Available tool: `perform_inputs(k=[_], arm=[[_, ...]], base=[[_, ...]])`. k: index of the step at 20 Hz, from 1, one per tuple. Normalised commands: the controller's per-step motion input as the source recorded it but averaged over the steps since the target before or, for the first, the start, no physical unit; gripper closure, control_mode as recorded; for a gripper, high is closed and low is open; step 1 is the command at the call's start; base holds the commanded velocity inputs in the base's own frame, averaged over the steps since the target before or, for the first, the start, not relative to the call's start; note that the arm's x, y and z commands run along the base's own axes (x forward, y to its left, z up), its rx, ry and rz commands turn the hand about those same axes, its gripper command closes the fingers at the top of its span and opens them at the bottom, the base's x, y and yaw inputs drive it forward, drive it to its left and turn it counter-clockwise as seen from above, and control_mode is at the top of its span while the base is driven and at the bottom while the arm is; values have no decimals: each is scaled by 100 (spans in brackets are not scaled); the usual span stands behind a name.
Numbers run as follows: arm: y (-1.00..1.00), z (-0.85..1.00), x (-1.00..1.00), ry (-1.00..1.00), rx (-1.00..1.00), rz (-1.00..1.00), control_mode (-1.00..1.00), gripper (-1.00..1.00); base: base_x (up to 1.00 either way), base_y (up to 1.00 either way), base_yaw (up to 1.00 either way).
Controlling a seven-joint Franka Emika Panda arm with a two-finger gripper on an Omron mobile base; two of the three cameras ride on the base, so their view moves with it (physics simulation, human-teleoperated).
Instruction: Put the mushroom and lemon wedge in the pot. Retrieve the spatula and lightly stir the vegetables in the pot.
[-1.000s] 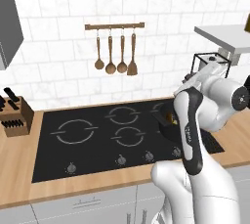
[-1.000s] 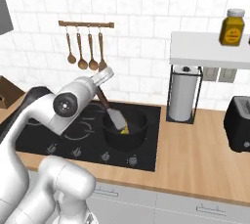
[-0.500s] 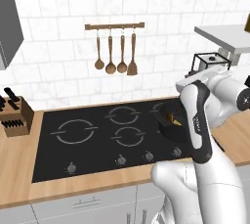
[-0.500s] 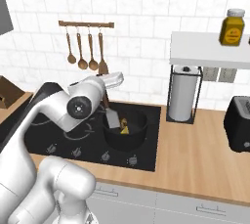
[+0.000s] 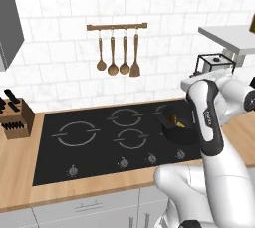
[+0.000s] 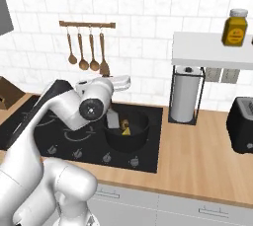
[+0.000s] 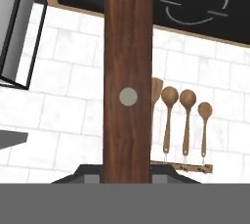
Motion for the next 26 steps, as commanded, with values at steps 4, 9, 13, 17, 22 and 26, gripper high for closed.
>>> perform_inputs(k=[4,9,13,17,22,26], arm=[[-17,0,43,2,32,2,-100,100],[-15,0,18,1,13,5,-100,100],[-13,-23,16,0,1,1,-100,100],[-3,-35,19,0,4,4,-100,100],[-2,-44,40,0,6,7,-100,100],[-4,-37,44,0,3,6,-100,100]], base=[[0,0,0],[0,0,0],[0,0,0],[0,0,0],[0,0,0],[0,0,0]])
